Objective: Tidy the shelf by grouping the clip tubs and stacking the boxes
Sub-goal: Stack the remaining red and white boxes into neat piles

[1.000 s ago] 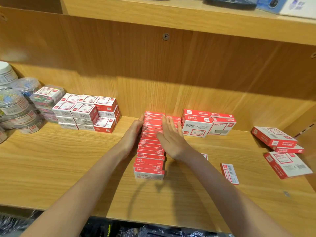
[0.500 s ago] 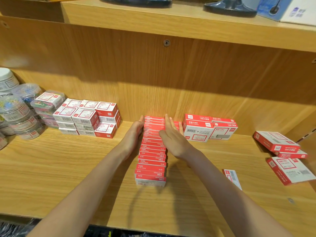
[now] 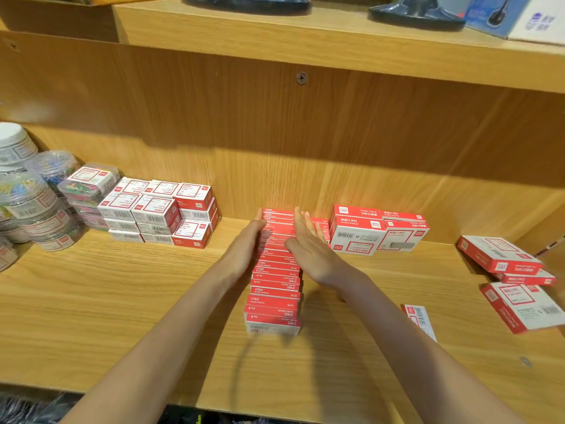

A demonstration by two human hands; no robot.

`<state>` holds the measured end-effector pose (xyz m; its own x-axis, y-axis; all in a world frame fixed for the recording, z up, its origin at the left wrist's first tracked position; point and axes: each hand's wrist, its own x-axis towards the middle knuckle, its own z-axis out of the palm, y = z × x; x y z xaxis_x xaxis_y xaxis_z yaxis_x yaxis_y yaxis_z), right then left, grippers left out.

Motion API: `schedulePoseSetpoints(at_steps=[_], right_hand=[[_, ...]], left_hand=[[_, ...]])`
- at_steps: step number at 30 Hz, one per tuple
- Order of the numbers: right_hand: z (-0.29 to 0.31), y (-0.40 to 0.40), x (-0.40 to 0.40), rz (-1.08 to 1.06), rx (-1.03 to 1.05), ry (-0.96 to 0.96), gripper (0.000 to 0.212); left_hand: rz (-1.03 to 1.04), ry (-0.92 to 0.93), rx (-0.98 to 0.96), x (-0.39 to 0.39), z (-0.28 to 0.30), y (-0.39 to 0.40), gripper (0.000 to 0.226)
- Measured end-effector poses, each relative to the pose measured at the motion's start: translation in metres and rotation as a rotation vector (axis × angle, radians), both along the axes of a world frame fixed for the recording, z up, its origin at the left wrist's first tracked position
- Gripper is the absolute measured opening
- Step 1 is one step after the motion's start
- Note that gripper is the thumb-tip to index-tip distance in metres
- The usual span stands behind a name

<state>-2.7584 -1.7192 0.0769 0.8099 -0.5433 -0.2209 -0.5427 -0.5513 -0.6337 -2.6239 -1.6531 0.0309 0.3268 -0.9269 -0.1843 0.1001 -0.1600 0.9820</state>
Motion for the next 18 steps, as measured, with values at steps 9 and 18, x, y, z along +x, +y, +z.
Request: schedulePoseSetpoints(at_steps=[9,18], right_hand=[[-0.017,0.012,-0.029,0.037,-0.058,-0.061,0.057],[-0.029,0.016,-0.021,-0.001,-0.113,0.004,0.058]], left_hand=[[-0.052,0.009,-0.018,-0.010,0.003,0.027,0.082],[0.006,0.043,-0.079,-0.016,-0.002,0.023,0.090]])
